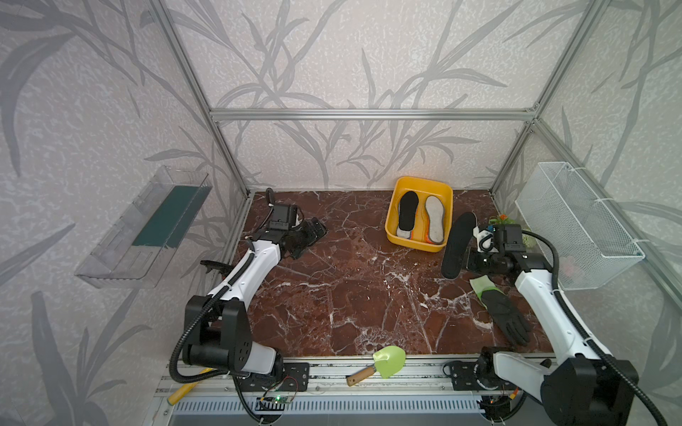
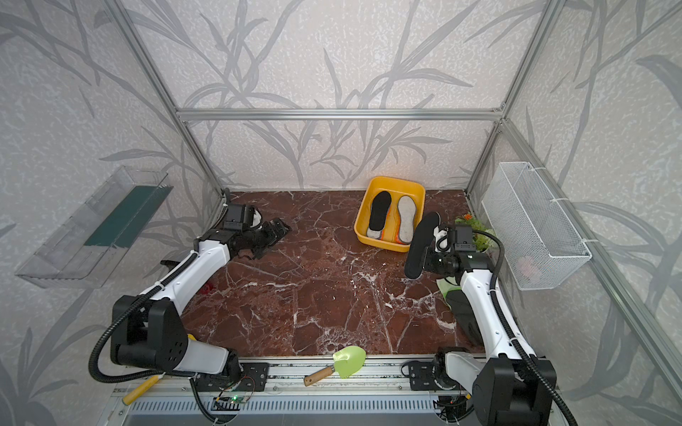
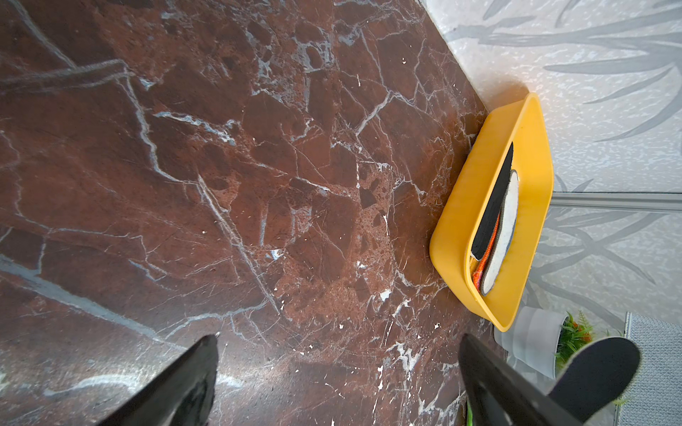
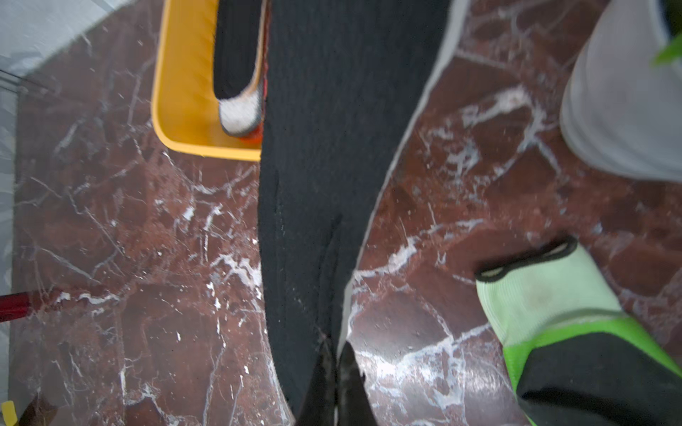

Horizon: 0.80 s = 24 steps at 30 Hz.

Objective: Put the insoles into the storage box
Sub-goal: Pick up the insole from the center of the board, then place the insole in the storage box.

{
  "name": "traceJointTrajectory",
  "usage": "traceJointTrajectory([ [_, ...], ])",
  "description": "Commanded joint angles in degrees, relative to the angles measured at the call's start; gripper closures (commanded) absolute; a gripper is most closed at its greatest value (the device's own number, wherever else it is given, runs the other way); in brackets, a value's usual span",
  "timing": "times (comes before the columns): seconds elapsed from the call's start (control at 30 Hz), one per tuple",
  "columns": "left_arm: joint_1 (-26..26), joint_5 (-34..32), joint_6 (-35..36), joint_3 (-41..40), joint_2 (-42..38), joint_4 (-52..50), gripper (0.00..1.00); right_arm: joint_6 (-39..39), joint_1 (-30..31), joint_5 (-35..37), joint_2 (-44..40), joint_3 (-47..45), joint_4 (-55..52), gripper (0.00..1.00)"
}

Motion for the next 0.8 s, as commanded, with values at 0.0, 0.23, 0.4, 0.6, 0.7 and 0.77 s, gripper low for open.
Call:
traceJointTrajectory([
  [0.0,-0.25,0.25,0.46,1.92,0.30,-0.23,0.01,-2.87,0.69,-1.25,4.09,6.35,-0.15,1.00],
  [0.23,-0.30,0.16,0.45,1.18,-1.44,-0.35,0.01,-6.03,4.16,5.04,20.28,22.75,-3.38,1.00],
  [0.4,-0.42,0.59,-0.51,0.06,-2.87,0.46,0.01,-7.25,4.30,3.07,32.21,35.16,-6.18,1.00],
  [0.6,-0.46,0.17,-0.19,-0.49,-3.48,-0.12,0.01,-7.50,4.35,4.07,44.33,48.73,-13.24,1.00],
  [0.7,-0.44,-0.21,-0.24,-1.06,-4.09,0.22,0.01,-7.52,4.30,3.47,48.67,51.69,-14.17,1.00],
  [0.77,-0.51,-0.32,-0.16,-1.20,-3.95,0.21,0.01,-7.74,4.35,2.99,50.91,53.15,-14.43,1.00],
])
